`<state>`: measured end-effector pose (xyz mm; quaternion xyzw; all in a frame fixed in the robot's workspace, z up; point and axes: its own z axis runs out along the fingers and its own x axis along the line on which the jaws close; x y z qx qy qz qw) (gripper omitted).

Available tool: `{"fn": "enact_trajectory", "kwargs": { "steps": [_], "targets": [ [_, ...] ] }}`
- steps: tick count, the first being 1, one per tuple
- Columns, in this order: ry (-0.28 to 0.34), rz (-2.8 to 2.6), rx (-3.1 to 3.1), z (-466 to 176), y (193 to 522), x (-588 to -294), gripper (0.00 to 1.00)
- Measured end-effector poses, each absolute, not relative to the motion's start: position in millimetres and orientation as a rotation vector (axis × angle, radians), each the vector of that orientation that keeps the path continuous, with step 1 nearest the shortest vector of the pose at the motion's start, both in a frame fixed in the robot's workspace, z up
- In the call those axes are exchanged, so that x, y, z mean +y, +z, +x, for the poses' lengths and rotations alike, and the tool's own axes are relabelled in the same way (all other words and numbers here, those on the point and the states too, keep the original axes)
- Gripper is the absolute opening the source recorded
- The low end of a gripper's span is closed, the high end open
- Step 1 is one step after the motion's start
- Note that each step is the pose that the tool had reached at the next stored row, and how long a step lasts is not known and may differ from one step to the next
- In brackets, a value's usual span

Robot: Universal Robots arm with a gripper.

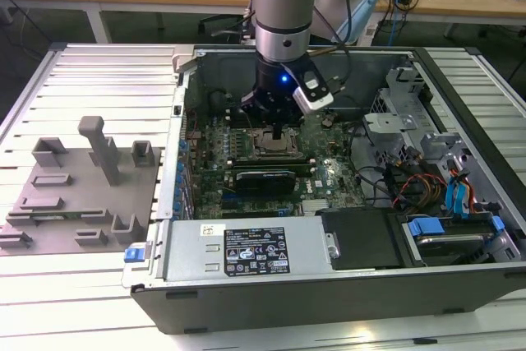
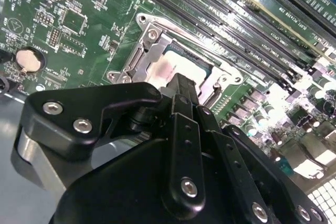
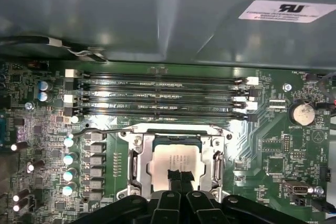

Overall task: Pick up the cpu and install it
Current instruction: 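Close the cpu cover, then install the first cpu locking lever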

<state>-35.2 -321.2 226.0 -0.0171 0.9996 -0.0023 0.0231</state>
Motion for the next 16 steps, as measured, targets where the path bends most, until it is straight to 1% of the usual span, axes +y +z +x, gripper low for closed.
{"fn": "enact_trajectory", "kwargs": {
  "steps": [5,16],
  "targets": [
    [-0.007,-0.053,3.095,-35.1,231.9,-321.2,0.11],
    [-0.007,-0.053,3.095,-35.1,232.3,-322.4,0.11]
  ]
}}
